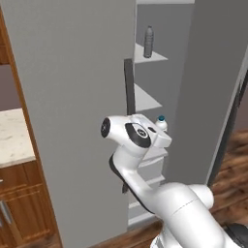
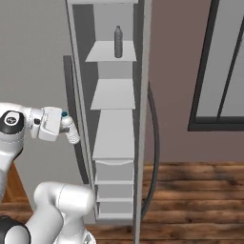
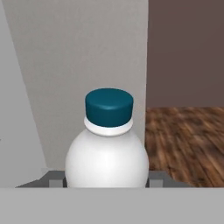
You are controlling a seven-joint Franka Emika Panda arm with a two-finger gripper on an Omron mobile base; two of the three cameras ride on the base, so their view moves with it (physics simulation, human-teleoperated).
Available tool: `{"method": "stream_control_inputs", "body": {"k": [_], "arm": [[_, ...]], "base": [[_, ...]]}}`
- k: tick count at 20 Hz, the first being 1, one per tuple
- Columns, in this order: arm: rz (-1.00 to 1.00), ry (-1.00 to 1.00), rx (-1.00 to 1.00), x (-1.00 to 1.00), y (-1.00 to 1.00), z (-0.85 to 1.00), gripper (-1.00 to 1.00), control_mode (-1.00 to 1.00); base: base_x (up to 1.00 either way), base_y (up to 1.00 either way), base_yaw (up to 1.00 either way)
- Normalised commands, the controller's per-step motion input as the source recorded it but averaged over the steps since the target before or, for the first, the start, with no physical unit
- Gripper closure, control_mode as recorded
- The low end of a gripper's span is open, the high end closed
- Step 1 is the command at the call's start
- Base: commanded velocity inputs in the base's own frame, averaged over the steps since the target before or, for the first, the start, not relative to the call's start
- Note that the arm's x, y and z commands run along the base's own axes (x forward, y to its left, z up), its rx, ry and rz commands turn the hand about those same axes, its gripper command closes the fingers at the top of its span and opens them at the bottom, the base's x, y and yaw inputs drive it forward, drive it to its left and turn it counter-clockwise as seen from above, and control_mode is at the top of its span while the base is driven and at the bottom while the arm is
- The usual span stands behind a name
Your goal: Take the bottled waters from the counter and place them in the freezer to freeze. Close the freezer door after placing the bottles.
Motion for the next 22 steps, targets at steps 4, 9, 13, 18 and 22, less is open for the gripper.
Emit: {"method": "stream_control_inputs", "body": {"k": [4,9,13,18,22], "arm": [[0.0,0.0,0.0,0.0,0.0,0.0,1.0,1.0],[0.0,0.0,0.0,0.0,0.0,0.0,1.0,1.0],[0.0,0.0,0.0,0.0,0.0,0.0,1.0,1.0],[0.0,0.0,0.0,0.0,0.0,0.0,1.0,1.0],[0.0,0.0,0.0,0.0,0.0,0.0,1.0,1.0]], "base": [[0.14,-0.46,0.0],[0.58,-0.25,0.0],[0.64,-0.2,0.0],[0.38,-0.2,0.0],[0.06,-0.2,0.0]]}}
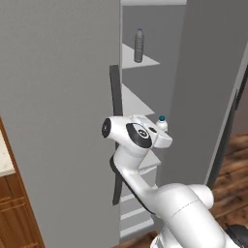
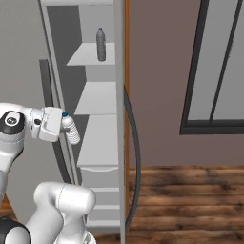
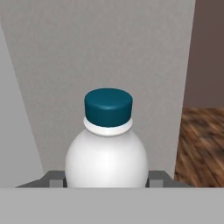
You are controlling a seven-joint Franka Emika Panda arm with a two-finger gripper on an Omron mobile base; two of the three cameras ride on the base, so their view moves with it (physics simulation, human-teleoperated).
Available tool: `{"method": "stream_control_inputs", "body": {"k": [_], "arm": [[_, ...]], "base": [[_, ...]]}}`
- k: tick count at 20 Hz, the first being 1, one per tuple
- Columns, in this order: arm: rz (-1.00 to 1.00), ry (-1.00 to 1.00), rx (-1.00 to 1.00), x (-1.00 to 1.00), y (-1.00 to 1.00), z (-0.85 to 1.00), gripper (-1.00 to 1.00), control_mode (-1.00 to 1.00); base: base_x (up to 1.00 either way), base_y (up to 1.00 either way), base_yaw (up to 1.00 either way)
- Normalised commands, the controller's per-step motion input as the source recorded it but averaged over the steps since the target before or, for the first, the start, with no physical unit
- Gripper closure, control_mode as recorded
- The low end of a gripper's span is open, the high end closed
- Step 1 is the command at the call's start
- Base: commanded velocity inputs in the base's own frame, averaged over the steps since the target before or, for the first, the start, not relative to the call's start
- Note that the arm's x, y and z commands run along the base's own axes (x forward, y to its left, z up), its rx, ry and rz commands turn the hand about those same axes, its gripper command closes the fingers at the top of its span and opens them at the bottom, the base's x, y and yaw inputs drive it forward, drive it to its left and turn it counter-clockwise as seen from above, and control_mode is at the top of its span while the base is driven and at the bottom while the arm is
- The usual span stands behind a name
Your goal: Take the bottled waters from the counter and place them in the freezer to freeze. Close the freezer door after placing the bottles.
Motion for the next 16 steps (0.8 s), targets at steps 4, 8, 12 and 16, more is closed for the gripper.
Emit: {"method": "stream_control_inputs", "body": {"k": [4,8,12,16], "arm": [[0.0,0.0,0.0,0.0,0.0,0.0,1.0,1.0],[0.0,0.0,0.0,0.0,0.0,0.0,1.0,1.0],[0.0,0.0,0.0,0.0,0.0,0.0,1.0,1.0],[0.0,0.0,0.0,0.0,0.0,0.0,1.0,1.0]], "base": [[0.0,-0.47,0.0],[0.04,-0.18,0.0],[0.0,-0.44,0.0],[0.0,-0.57,0.0]]}}
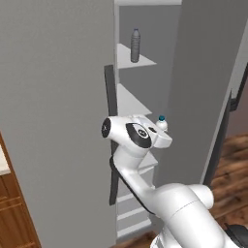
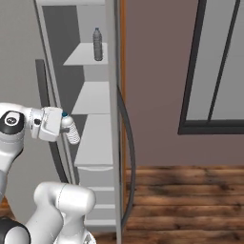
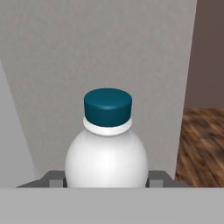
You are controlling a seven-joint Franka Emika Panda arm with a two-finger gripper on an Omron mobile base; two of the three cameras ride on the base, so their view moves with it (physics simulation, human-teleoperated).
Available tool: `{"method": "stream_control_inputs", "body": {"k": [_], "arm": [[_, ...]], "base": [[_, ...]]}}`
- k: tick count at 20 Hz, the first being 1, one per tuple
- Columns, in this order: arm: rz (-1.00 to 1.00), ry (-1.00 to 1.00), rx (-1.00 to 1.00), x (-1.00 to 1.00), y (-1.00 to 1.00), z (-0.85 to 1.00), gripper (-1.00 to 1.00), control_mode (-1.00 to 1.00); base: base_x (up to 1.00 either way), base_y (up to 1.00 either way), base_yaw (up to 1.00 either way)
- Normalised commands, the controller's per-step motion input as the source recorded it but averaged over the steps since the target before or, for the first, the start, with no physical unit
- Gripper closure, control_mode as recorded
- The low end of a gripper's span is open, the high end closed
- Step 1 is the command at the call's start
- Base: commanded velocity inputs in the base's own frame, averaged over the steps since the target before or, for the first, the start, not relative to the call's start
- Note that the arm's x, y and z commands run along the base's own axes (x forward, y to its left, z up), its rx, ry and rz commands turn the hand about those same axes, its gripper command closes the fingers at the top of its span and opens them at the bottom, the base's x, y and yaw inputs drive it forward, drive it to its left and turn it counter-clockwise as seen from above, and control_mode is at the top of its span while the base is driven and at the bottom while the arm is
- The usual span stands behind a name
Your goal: Take the bottled waters from the counter and place them in the freezer to freeze. Close the freezer door after placing the bottles.
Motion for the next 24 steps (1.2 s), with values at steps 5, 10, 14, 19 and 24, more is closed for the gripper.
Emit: {"method": "stream_control_inputs", "body": {"k": [5,10,14,19,24], "arm": [[0.0,0.0,0.0,0.0,0.0,0.0,1.0,1.0],[0.0,0.0,0.0,0.0,0.0,0.0,1.0,1.0],[0.0,0.0,0.0,0.0,0.0,0.0,1.0,1.0],[0.0,0.0,0.0,0.0,0.0,0.0,1.0,1.0],[0.0,0.0,0.03,0.12,-0.34,0.38,1.0,-1.0]], "base": [[0.01,-0.43,0.0],[0.21,-0.36,0.0],[0.43,-0.32,0.0],[0.25,-0.37,0.0],[0.02,-0.07,0.0]]}}
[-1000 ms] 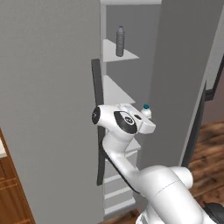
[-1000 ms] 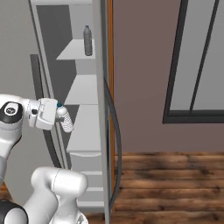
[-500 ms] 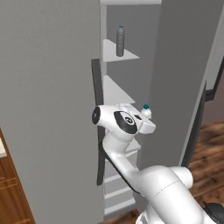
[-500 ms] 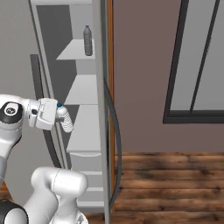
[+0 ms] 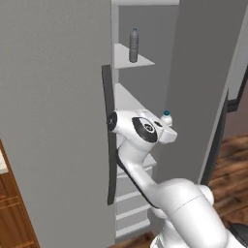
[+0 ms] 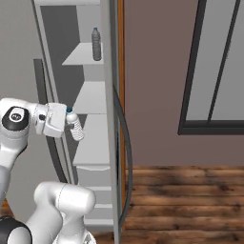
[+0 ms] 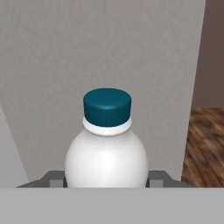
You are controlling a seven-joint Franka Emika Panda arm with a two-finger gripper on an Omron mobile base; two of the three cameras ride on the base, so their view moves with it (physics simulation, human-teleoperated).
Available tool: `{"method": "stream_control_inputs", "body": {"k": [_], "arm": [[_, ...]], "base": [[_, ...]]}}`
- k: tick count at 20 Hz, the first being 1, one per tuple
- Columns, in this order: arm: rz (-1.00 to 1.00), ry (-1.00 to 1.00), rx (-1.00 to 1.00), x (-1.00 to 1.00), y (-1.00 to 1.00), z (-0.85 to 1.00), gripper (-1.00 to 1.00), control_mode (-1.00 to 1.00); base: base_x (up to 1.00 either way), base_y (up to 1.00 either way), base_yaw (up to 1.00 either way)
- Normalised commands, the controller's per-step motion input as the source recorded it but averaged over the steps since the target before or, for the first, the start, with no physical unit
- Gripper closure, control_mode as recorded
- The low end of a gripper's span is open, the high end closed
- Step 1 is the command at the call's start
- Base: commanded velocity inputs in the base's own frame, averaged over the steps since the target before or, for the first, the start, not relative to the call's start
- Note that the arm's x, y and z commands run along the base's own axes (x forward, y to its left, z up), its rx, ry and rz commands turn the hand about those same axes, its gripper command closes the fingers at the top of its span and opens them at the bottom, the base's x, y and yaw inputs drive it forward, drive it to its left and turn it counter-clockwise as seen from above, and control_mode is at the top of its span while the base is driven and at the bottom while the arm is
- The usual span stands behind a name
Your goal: Take the bottled waters from the counter and place them in the freezer to freeze. Close the freezer door after placing the bottles.
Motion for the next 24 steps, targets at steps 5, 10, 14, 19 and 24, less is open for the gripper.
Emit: {"method": "stream_control_inputs", "body": {"k": [5,10,14,19,24], "arm": [[0.07,0.0,0.01,0.06,-0.34,0.67,1.0,-1.0],[0.26,0.0,-0.11,-0.01,-0.04,0.63,1.0,-1.0],[0.4,0.0,-0.17,-0.09,0.16,0.56,1.0,-1.0],[0.47,0.0,-0.1,0.0,0.38,0.35,1.0,-1.0],[0.5,0.0,0.0,0.0,0.24,0.37,1.0,-1.0]], "base": [[0.0,0.0,0.0],[0.0,0.0,0.0],[0.0,0.0,0.0],[0.0,0.0,0.0],[0.0,0.0,0.0]]}}
